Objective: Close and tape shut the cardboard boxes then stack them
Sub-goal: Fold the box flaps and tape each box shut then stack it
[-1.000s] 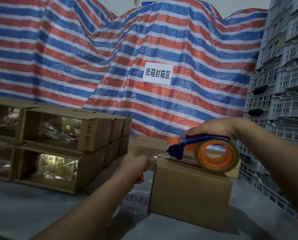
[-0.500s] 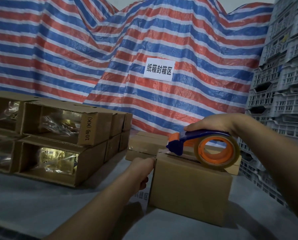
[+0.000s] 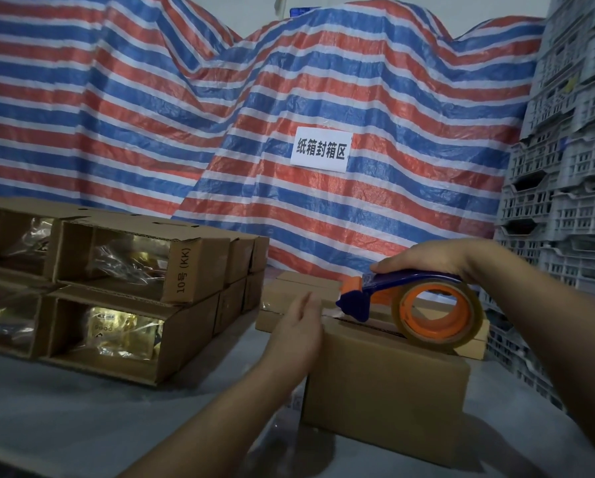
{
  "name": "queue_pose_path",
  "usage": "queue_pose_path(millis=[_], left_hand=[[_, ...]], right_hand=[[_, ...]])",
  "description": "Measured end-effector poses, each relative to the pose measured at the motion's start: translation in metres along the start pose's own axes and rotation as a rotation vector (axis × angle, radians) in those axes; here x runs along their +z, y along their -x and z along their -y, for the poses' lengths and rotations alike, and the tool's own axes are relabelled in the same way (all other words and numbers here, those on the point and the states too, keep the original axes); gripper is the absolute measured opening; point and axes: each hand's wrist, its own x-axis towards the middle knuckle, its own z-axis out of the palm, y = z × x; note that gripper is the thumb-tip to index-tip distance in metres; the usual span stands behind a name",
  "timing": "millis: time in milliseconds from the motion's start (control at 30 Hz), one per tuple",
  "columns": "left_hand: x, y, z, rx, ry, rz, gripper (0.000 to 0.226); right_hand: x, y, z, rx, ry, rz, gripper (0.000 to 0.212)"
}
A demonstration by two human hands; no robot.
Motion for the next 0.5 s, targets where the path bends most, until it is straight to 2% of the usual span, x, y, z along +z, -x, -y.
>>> queue_pose_path(millis=[100, 200, 267, 500], left_hand=[[0.006, 0.010, 0.008, 0.043, -0.167, 0.194, 0.035], [0.001, 0.010, 0.007, 0.104, -0.295, 0.209, 0.060], [-0.002, 0.007, 0.002, 0.155, -0.413, 0.216, 0.069], [-0.009, 0.010, 0.001, 0.271, -0.708, 0.189, 0.069]], right_hand=[[0.000, 0.000, 0.002, 0.009, -0.023, 0.011, 0.040], [0.001, -0.001, 0.004, 0.007, -0.005, 0.000, 0.039], [0.000, -0.002, 0.003, 0.011, -0.007, -0.001, 0.040], [-0.002, -0.005, 0.002, -0.040, 0.060, 0.015, 0.034]])
